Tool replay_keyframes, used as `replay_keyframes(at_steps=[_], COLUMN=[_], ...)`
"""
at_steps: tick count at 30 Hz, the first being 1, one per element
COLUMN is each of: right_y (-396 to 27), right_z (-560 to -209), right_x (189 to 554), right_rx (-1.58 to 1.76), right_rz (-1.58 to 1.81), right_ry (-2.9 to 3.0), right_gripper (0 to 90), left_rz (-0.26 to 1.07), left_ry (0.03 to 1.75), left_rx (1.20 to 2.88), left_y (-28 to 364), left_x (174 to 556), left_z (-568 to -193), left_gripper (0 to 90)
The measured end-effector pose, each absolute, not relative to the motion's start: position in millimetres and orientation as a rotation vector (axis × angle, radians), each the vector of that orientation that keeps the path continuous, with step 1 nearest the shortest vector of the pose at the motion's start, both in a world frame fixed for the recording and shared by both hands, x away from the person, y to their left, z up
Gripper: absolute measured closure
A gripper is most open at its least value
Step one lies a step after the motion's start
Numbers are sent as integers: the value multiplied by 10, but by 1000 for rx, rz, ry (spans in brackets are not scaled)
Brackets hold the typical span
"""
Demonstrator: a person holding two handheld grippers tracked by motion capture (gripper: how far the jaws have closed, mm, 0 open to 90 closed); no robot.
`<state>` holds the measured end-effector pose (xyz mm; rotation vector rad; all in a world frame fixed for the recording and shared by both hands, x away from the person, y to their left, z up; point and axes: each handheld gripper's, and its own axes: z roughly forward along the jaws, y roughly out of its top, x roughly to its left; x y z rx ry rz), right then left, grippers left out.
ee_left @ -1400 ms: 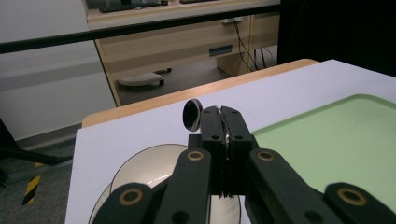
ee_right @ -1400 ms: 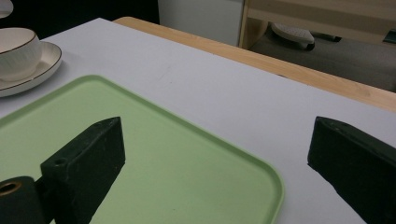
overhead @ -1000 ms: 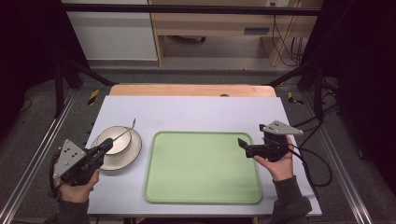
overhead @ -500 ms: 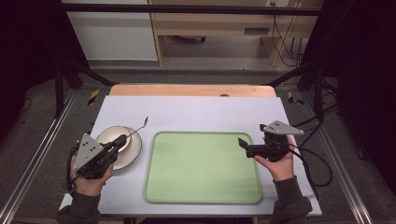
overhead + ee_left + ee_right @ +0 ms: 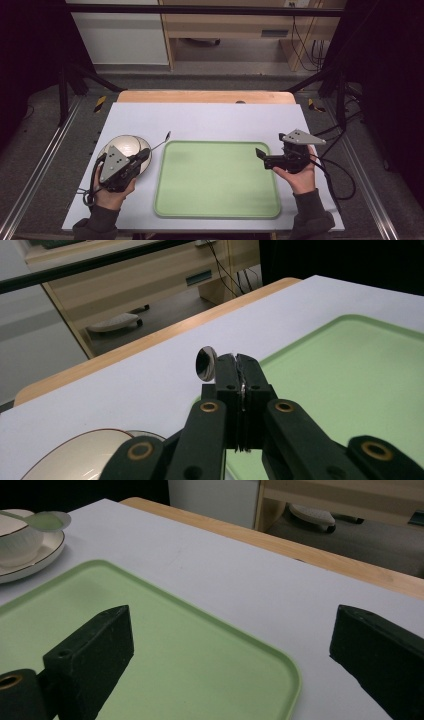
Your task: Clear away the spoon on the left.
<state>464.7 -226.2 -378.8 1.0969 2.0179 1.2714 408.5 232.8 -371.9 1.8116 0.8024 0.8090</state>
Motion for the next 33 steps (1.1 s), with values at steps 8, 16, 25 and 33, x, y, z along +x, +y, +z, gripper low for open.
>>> replay_keyframes(at_steps=[8,16,25,33], right_y=[-2255,-2246,-2239,-2242], right_z=[-3799,-3805,-3812,-3806], right_x=[4654,4657,4660,4657], right_rx=[1098,1098,1102,1099], right_rz=[1257,1256,1254,1262], right_ry=[2029,2033,2040,2034], right_gripper=[41,41,41,43], left_rz=[766,740,740,755], left_ry=[814,814,806,796], left_rx=[1874,1922,1962,1985], left_y=[2192,2102,2041,2025], left_x=[4134,4185,4223,4232], left_z=[-3879,-4006,-4101,-4128], left_gripper=[888,888,888,887])
